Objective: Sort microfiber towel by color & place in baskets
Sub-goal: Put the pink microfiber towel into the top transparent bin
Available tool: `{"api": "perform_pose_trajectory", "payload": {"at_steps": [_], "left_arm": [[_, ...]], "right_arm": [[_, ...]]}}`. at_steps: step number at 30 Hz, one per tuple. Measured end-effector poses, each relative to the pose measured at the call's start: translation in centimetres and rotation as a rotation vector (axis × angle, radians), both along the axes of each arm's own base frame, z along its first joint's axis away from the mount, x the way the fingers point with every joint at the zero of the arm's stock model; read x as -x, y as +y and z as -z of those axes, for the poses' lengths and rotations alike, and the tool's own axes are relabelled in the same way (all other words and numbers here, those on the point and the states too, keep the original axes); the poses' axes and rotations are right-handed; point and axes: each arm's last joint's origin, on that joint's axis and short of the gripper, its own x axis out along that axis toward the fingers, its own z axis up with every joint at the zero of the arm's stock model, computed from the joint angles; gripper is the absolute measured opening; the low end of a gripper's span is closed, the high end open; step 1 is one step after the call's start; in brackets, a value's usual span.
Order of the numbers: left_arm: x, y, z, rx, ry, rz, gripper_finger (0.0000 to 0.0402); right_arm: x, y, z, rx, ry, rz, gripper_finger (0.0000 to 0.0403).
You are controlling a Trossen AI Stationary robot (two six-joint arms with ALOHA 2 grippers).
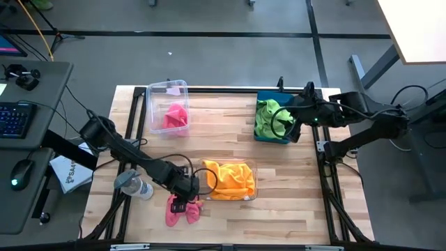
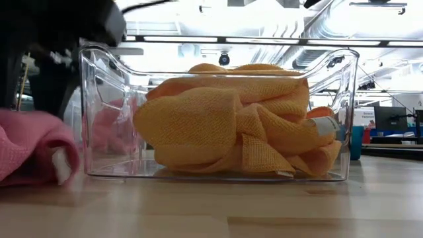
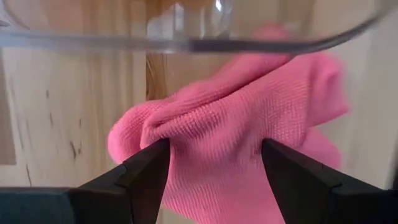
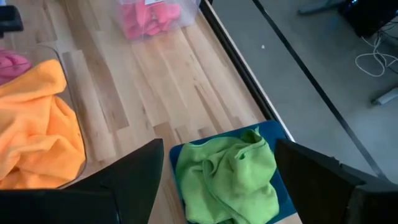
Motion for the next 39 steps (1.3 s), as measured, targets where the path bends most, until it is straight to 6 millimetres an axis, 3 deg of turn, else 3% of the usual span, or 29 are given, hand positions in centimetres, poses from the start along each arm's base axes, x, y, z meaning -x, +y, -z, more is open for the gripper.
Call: {"api": "perform_pose_trajectory", "payload": {"at_steps": [6,8,10,13,14,19,23,26,30,33,36,39], "left_arm": [[-0.6,-0.3,2.8,-0.055,0.082,0.04,0.0237],[-0.7,-0.4,3.1,-0.059,0.082,0.04,0.0218],[-0.7,-0.4,3.1,-0.054,0.084,0.041,0.017],[-0.2,-0.2,2.1,0.017,0.107,0.054,0.0047],[-0.1,0.0,1.3,0.064,0.107,0.053,0.0025],[1.6,1.2,-4.7,0.293,0.046,0.088,0.0004],[2.9,3.1,-12.2,0.493,-0.164,0.088,0.0003],[3.5,5.6,-18.2,0.475,-0.425,0.007,0.0001],[4.9,9.9,-25.4,0.149,-0.844,-0.142,0.0001],[6.5,13.1,-28.4,-0.223,-0.971,-0.27,0.0001],[8.1,16.2,-28.9,-0.575,-0.889,-0.422,0.0001],[9.3,19.0,-27.6,-0.741,-0.71,-0.562,0.0]], "right_arm": [[0.0,0.0,0.0,0.0,0.001,0.001,0.0302],[0.0,0.0,0.0,0.0,0.001,0.001,0.0302],[0.0,0.0,0.0,0.0,0.001,0.001,0.0302],[0.0,0.0,0.0,0.009,0.0,0.009,0.0302],[0.0,0.0,0.0,0.013,0.0,0.012,0.0302],[0.0,-0.1,0.0,0.025,0.0,0.019,0.0302],[0.0,-0.1,0.0,0.03,0.0,0.022,0.0302],[0.0,-0.1,-0.1,0.035,-0.004,0.027,0.0302],[-0.2,-0.1,-0.2,0.034,-0.031,0.029,0.0302],[-0.3,-0.1,-0.3,0.039,-0.046,0.034,0.0302],[-0.3,-0.1,-0.4,0.037,-0.06,0.045,0.0302],[-0.3,-0.1,-0.4,0.029,-0.067,0.056,0.0302]]}}
